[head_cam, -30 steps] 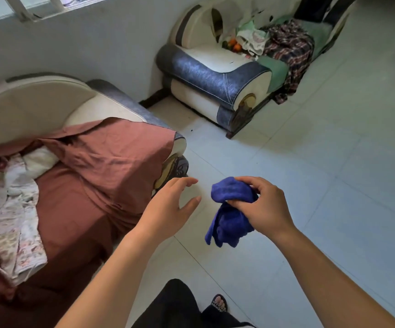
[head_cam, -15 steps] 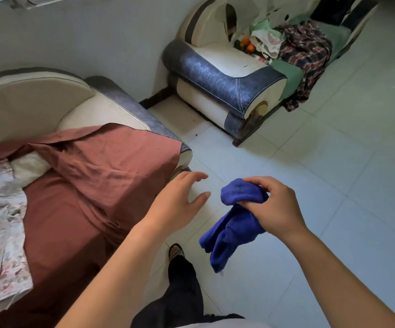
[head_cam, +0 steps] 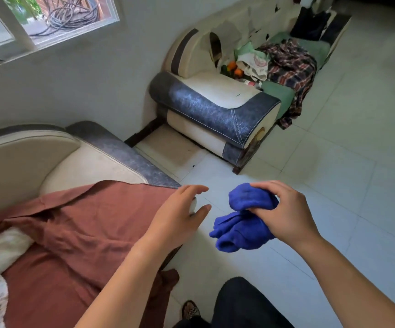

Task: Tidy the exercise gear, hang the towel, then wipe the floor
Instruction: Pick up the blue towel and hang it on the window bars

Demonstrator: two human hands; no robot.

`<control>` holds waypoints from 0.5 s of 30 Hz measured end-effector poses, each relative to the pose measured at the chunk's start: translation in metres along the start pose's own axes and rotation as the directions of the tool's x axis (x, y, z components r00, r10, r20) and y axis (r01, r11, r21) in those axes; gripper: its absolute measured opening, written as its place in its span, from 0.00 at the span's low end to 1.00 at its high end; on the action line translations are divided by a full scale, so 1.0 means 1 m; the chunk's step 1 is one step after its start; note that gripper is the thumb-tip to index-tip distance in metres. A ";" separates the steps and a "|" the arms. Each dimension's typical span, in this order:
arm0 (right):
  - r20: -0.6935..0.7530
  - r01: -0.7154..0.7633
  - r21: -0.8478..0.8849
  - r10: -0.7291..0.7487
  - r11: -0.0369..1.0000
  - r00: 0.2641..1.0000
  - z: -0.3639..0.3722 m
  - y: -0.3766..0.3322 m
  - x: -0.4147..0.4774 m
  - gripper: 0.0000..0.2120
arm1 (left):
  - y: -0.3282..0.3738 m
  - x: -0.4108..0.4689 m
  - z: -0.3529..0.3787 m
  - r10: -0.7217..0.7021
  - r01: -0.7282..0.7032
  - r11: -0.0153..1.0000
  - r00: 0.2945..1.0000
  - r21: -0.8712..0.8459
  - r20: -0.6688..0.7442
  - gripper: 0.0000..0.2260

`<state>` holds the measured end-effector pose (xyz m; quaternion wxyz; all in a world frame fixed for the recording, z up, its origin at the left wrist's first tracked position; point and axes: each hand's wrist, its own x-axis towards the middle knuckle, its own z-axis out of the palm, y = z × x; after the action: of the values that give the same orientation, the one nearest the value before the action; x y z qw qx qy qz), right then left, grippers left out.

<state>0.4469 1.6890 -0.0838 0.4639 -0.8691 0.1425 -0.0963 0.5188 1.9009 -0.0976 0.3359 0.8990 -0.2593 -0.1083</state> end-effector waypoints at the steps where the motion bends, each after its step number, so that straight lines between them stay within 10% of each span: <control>1: -0.010 0.005 0.005 -0.005 1.000 1.000 0.000 -0.001 0.015 0.17 | -0.002 0.014 -0.002 -0.002 0.002 1.000 1.000 -0.006 0.013 0.17; 15: 0.058 -0.018 0.084 0.013 0.996 0.998 -0.021 0.020 0.291 0.15 | -0.009 0.290 -0.025 -0.021 0.022 0.999 0.999 0.023 -0.050 0.16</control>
<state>0.7113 1.5637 -0.0783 0.5049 -0.8499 0.1318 -0.0738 0.7755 1.7636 -0.0908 0.3304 0.9080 -0.2426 -0.0865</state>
